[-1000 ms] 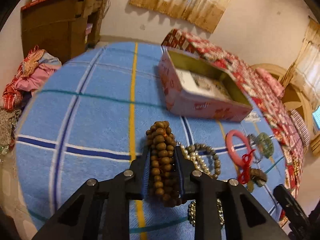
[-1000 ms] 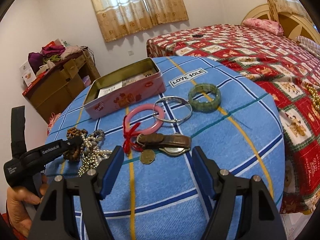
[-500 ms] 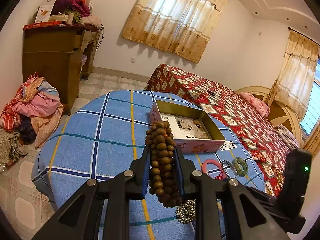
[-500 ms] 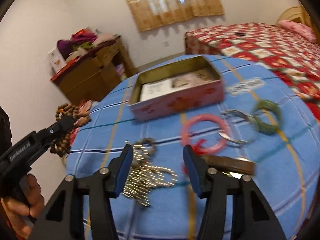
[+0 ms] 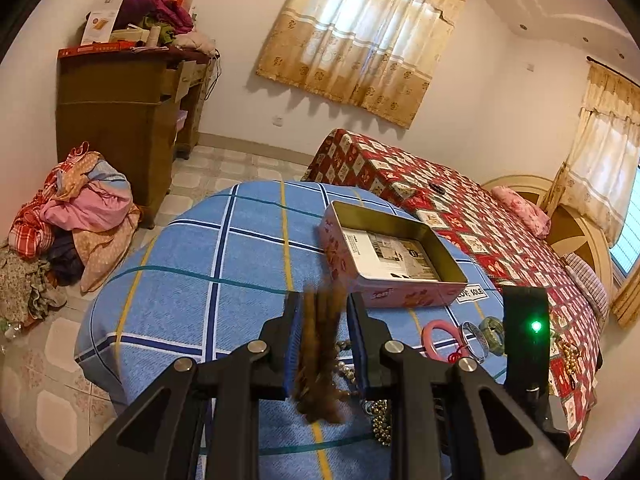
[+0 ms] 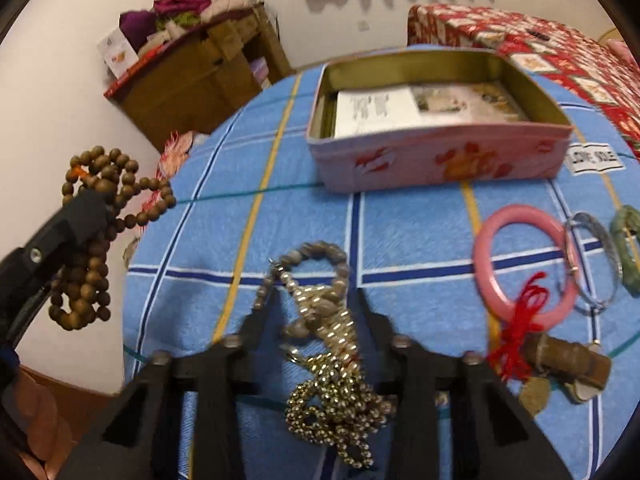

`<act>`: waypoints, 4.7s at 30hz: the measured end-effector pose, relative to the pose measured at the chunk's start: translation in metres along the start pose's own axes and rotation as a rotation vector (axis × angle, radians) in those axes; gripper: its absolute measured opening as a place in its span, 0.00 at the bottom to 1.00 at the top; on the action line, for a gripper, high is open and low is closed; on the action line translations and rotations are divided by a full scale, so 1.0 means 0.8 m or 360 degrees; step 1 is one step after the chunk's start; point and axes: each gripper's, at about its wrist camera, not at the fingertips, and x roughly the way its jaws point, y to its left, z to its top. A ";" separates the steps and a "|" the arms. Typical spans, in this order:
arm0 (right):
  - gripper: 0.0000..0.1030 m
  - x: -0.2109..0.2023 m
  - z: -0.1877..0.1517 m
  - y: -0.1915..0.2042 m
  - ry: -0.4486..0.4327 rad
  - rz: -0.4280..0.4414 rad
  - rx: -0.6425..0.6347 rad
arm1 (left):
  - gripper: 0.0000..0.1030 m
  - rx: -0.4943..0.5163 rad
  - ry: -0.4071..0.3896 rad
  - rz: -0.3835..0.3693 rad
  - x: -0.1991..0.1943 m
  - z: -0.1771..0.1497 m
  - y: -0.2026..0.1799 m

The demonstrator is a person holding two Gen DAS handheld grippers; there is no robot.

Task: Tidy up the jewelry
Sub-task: 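Grasp the grey bead bracelet with the right tool while the left tool holds the wooden beads, then lower both bracelets into the pink tin and open both tools, then withdraw both tools from the tin back over the table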

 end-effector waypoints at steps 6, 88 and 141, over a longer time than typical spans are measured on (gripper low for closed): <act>0.13 -0.035 0.000 -0.003 -0.0140 0.0090 0.0003 | 0.22 0.0011 -0.0031 0.0002 -0.009 0.002 -0.001; 0.24 -0.007 0.148 -0.159 -0.0520 0.0099 0.0365 | 0.26 0.0353 0.0213 -0.0018 0.239 0.049 -0.089; 0.76 -0.145 -0.062 -0.051 -0.0556 -0.0193 0.0160 | 0.64 0.0189 0.0051 0.0025 -0.006 -0.060 -0.063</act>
